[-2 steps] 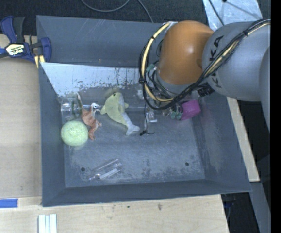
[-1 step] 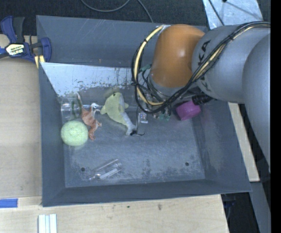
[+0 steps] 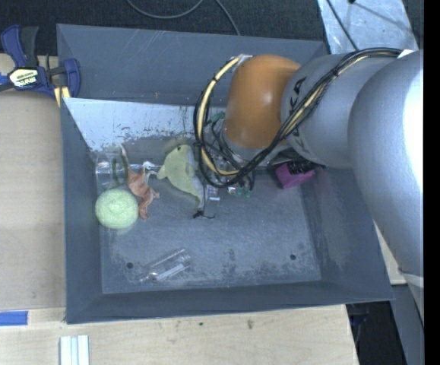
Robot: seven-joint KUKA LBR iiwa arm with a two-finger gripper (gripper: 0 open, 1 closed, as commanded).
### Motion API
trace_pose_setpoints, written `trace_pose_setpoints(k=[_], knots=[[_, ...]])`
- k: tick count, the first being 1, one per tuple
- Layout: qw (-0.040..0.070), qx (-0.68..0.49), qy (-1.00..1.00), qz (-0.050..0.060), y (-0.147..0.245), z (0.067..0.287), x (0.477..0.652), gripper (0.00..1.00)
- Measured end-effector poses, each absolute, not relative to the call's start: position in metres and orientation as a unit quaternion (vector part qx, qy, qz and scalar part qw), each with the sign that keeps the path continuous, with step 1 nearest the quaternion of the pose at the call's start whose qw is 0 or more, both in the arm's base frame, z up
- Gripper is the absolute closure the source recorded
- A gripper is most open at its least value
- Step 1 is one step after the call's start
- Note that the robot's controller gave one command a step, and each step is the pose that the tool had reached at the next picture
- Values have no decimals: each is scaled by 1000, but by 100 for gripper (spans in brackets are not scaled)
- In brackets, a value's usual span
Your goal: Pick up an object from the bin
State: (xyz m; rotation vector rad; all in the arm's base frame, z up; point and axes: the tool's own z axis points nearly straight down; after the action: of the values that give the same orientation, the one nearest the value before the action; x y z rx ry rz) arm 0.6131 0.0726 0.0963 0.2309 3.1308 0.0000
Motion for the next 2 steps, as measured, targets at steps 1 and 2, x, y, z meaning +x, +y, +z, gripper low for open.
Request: trace_pose_setpoints(k=[1, 2], knots=[[2, 195, 981, 0, 76, 71, 621, 100], [2, 195, 981, 0, 76, 71, 621, 100]])
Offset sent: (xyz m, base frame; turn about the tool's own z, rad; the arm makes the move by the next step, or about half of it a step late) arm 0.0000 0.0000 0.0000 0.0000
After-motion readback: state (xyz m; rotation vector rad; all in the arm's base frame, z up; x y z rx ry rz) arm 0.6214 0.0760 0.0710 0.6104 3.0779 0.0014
